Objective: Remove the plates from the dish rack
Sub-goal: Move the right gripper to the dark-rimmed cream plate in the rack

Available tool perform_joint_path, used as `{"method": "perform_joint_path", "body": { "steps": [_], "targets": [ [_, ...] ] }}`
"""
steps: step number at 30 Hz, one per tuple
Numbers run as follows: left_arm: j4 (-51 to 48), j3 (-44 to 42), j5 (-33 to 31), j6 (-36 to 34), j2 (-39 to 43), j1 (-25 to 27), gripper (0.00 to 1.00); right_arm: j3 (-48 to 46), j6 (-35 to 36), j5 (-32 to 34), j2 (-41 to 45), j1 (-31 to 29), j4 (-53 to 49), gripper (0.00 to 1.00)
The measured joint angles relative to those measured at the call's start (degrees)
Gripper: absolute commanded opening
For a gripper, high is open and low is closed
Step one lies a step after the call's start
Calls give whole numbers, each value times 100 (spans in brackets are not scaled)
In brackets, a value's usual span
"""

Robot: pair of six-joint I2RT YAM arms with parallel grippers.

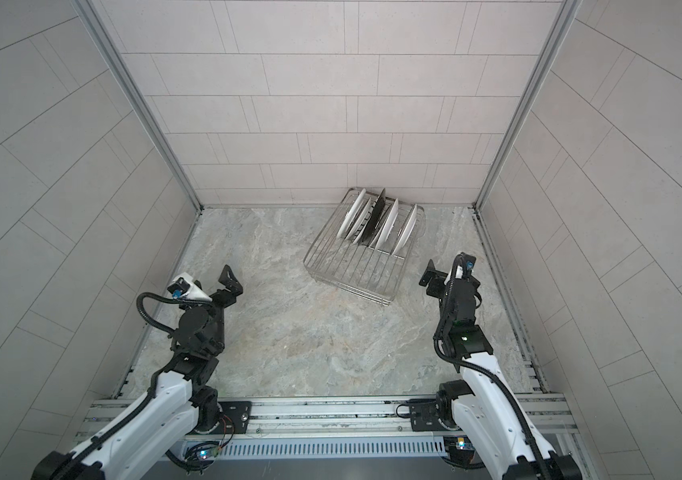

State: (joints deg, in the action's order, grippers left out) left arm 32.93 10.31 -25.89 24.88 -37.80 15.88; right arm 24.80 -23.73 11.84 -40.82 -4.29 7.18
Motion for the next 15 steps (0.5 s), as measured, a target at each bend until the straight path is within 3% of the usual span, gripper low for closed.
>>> {"method": "perform_joint_path", "body": {
  "steps": [3,8,15],
  "targets": [
    [-702,632,376,227,94,0,100,66,-426,-39,275,0,-273,100],
    [-664,1108,1322,470,-337,0,100,-7,-1010,-138,330,0,-280,100],
    [-761,1593,2459,555,-1528,42,100,1397,-1537,105,-1169,-105,-850,99]
  ]
}}
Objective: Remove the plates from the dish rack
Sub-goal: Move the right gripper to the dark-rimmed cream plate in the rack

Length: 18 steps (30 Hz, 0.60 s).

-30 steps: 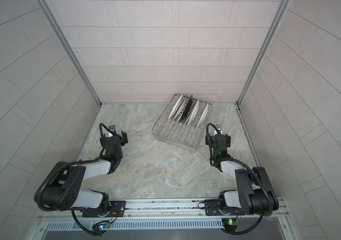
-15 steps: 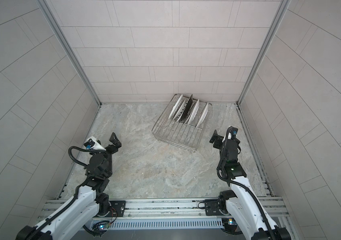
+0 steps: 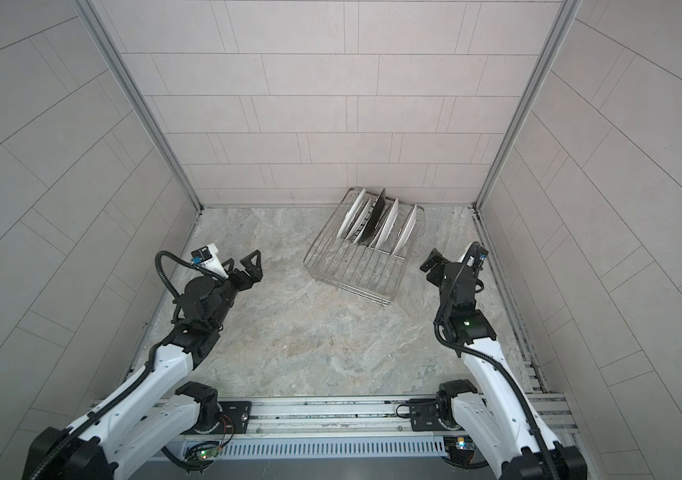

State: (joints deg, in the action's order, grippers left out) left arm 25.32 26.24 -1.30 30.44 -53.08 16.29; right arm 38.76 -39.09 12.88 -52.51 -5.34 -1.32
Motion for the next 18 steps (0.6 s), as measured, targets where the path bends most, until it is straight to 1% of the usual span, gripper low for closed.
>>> {"method": "perform_joint_path", "body": {
  "steps": [4,6,9,10,14,15,17,18],
  "targets": [
    [22,518,507,-42,-597,107,100,1429,120,55,-1182,-219,-675,100],
    [31,719,632,-76,-787,168,100,2203,260,199,-1744,-501,-1040,99],
    [79,883,695,-173,-946,262,100,3314,483,595,-2538,-1040,-1611,96],
    [87,916,717,-199,-994,289,100,3644,562,717,-2802,-1233,-1753,92],
    [107,1029,807,-286,-1281,391,100,5021,774,1193,-3862,-1797,-2470,83],
    [105,1032,815,-302,-1344,417,100,5274,822,1290,-4070,-1882,-2599,82],
    [94,1032,811,-332,-1475,483,100,5807,903,1478,-4503,-2055,-2905,75],
    [90,1040,802,-345,-1528,518,100,6022,951,1532,-4673,-2111,-3025,73]
  ]
}}
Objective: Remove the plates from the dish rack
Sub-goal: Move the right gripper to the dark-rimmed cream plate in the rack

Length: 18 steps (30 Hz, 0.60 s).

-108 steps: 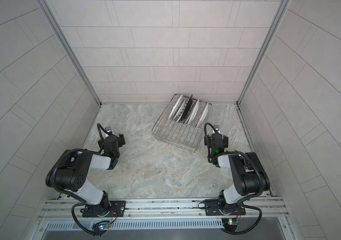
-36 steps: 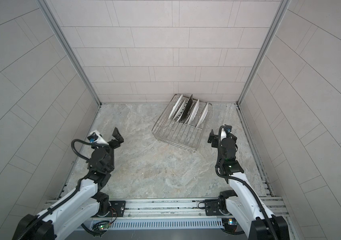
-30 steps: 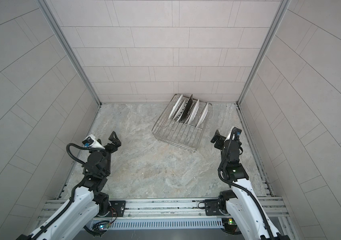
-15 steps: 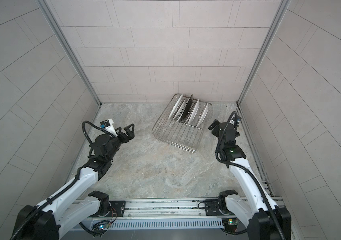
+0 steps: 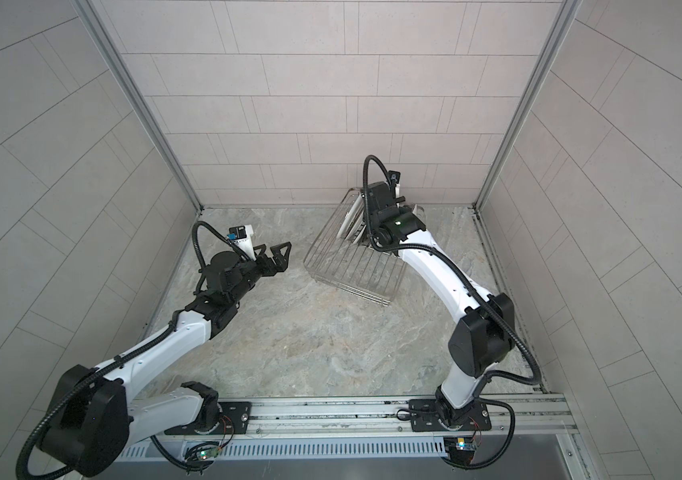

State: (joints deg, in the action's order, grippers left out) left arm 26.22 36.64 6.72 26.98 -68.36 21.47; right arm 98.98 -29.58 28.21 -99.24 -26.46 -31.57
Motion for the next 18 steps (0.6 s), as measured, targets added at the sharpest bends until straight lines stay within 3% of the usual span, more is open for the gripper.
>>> {"method": "perform_joint_path", "body": {
  "steps": [4,10,18],
  "targets": [
    [2,136,-9,-68,-251,170,100,1008,57,387,-802,-184,-542,57],
    [66,236,-24,-111,-472,323,100,2354,-37,903,-2013,-256,-1248,53],
    [136,262,-2,-105,-697,345,100,3434,-153,1392,-3104,-262,-1941,36]
  ]
}}
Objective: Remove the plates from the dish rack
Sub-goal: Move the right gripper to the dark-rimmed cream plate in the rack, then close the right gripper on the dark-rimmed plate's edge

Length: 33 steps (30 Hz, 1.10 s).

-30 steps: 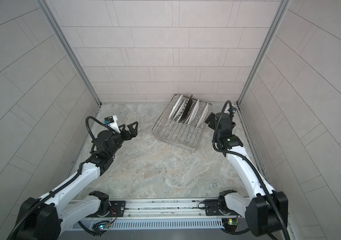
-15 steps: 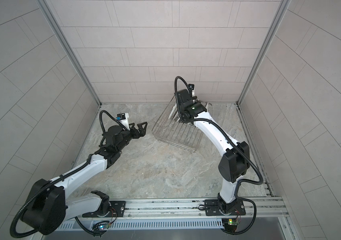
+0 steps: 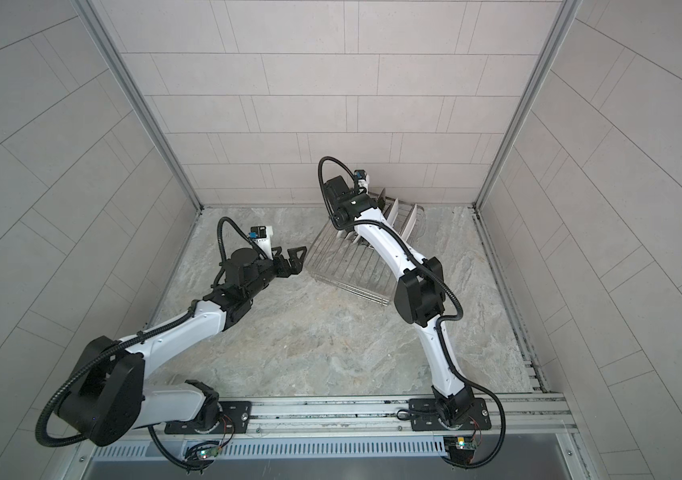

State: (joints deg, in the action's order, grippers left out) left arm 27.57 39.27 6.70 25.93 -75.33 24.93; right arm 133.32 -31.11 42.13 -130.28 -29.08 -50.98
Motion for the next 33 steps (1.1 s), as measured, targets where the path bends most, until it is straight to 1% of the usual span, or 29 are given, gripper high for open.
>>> {"method": "perform_joint_path", "body": {
  "steps": [1,7,9,13,14,15,18,19,22,25,29,33],
  "targets": [
    [9,0,0,-2,0,2,100,33,-7,63,-52,2,-52,32],
    [13,0,-7,4,0,24,100,94,-120,326,-166,33,-162,31],
    [15,0,-7,4,0,28,100,177,-155,398,-221,37,-160,26],
    [15,0,-11,11,0,39,100,398,-214,599,-446,50,-160,25],
    [15,0,-11,11,0,39,100,461,-214,678,-507,50,-164,23],
    [13,0,-17,13,2,39,100,546,-214,754,-575,48,-184,17],
    [9,-11,-48,13,63,39,100,789,-304,780,-699,7,-13,14],
    [9,-22,-61,13,103,39,100,800,-302,798,-708,-4,-15,12],
    [4,-70,-131,0,234,39,100,841,-289,852,-741,-17,4,10],
    [-4,-107,-210,-9,321,39,100,1010,-157,990,-824,-90,9,6],
    [0,-129,-334,-44,334,39,100,1185,254,1480,-857,-179,-85,5],
    [7,-188,-391,-48,332,39,100,1202,531,1668,-857,-247,-63,5]
  ]
}}
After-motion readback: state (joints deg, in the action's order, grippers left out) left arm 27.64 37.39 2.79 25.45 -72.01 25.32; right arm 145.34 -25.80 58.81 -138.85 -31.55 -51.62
